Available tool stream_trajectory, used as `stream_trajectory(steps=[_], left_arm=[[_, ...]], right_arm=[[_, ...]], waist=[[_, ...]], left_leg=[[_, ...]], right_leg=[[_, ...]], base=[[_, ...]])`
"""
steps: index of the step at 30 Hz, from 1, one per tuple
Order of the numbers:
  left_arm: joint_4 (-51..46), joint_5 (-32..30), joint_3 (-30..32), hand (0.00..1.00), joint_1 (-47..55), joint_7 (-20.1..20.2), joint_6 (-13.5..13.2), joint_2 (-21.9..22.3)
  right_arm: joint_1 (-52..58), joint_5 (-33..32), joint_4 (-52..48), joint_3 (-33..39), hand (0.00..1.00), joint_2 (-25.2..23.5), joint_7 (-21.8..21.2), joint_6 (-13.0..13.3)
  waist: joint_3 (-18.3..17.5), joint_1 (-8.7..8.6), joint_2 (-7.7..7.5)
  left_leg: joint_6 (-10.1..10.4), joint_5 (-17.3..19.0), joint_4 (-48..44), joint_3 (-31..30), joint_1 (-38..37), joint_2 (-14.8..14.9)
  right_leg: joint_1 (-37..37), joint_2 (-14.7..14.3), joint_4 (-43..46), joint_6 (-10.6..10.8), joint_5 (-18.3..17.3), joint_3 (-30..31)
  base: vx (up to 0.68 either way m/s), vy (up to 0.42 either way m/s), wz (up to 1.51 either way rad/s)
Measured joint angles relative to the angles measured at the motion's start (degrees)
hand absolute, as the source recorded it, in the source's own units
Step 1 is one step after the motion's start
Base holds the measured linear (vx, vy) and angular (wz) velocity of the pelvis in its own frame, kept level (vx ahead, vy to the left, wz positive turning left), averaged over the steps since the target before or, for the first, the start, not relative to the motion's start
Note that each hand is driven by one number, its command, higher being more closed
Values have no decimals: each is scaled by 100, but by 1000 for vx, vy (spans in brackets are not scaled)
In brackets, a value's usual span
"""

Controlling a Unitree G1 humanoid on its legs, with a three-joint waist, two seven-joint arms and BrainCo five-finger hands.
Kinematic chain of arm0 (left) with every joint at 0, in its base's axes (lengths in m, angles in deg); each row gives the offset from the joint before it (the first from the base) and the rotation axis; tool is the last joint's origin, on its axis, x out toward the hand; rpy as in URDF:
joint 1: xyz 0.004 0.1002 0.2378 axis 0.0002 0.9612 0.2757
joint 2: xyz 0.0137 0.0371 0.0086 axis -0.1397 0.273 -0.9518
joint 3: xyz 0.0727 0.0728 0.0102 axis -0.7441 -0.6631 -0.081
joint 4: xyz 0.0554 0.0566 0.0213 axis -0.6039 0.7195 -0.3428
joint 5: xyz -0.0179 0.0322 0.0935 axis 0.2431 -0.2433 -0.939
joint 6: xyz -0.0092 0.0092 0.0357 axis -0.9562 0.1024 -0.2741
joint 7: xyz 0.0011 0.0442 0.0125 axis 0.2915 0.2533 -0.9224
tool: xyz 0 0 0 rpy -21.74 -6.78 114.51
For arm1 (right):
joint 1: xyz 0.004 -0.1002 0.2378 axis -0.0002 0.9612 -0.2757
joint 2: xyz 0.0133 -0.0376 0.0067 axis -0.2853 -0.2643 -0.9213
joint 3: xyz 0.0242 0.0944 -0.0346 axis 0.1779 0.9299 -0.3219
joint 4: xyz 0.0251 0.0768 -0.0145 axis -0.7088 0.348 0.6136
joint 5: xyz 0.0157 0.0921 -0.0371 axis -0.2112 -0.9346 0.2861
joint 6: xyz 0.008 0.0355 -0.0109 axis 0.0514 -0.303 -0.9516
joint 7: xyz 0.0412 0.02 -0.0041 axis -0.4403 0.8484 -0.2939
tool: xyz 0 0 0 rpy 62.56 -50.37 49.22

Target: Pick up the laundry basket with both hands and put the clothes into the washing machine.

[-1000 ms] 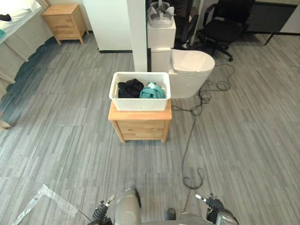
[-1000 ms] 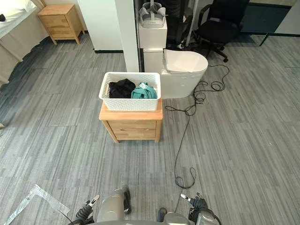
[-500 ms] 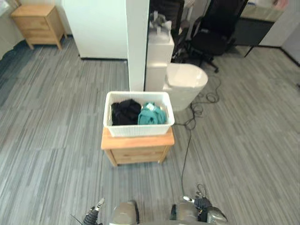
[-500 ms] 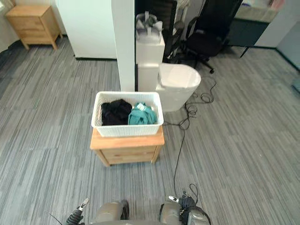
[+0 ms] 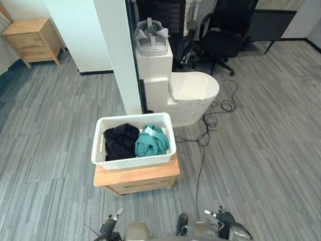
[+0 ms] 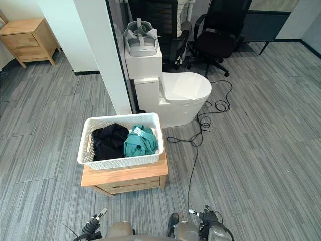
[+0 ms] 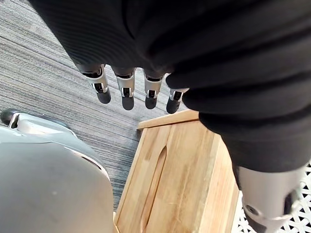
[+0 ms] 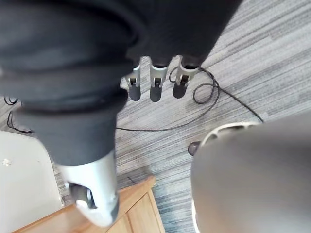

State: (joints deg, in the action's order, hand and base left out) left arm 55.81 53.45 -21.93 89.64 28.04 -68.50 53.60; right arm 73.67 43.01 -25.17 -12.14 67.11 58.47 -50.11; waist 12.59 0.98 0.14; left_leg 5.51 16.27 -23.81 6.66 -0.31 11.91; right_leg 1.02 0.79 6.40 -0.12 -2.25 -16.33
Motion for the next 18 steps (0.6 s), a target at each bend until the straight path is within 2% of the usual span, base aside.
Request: stream_trajectory(steps=[1,2,3,7,9,13,14,15,17,18], left_arm=[[1,-2,0,0,9,-3,2,1],[20,-8,-10,0,47,-4,9,32],[99,-5,-4,0,46,-11,10,6],[203,-5,-17,0,-9,-20,4,-101],[201,1,-5,0,2,-23,-6,-101],[120,18,286,0,116,-120,10,-90],[-78,12,525,0,227,-166,32,-78],[-391,12,794,0,352,-233,71,-38],[-1959,146,1593,0,864,-395,128,234],[-2449,190,1816,0,978,-440,137,334]], right_arm=[[-2,7,24,2,0,23,43,-10],[-1,6,42,2,0,65,60,-14],[17,-8,55,5,0,60,68,-13],[138,-243,2,2,0,-38,135,37],[182,-471,-230,4,0,-88,186,42],[385,-683,-1526,149,0,-106,396,48],[448,-681,-2110,275,0,-103,449,49],[522,-675,-2615,347,0,-101,496,54],[742,-609,-4021,489,0,-98,601,102],[780,-578,-4359,549,0,-110,601,119]], waist=[[-31,7,47],[-49,2,74],[-123,16,39],[-283,-8,-81],[-287,-5,-83],[-325,-13,-7],[-337,-8,16],[-344,-5,25],[-397,3,33],[-410,12,37]], left_leg=[[27,-26,287,-35,-13,-6],[192,-365,854,-48,-55,-12],[142,-449,1007,40,-179,-87],[122,-454,1124,142,-311,-309],[110,-461,1210,195,-411,-409],[72,-485,1362,343,-486,-492],[71,-486,1395,397,-524,-492],[71,-486,1401,445,-543,-488],[-2,-535,1520,448,-501,-492],[-8,-538,1551,443,-484,-489]], right_leg=[[-2,10,-23,24,15,21],[-15,-10,-64,79,42,77],[-3,38,-117,163,98,219],[108,158,-396,271,215,284],[174,221,-479,311,241,333],[155,266,-589,350,295,469],[155,260,-602,348,300,521],[154,254,-606,347,302,560],[74,260,-611,347,302,578],[43,266,-619,345,304,577]], base=[[73,72,-19],[88,130,-37],[105,139,-36],[125,136,-12],[116,102,-13],[42,53,-17],[43,15,-19],[23,10,-21],[-10,-2,-9],[0,0,0]])
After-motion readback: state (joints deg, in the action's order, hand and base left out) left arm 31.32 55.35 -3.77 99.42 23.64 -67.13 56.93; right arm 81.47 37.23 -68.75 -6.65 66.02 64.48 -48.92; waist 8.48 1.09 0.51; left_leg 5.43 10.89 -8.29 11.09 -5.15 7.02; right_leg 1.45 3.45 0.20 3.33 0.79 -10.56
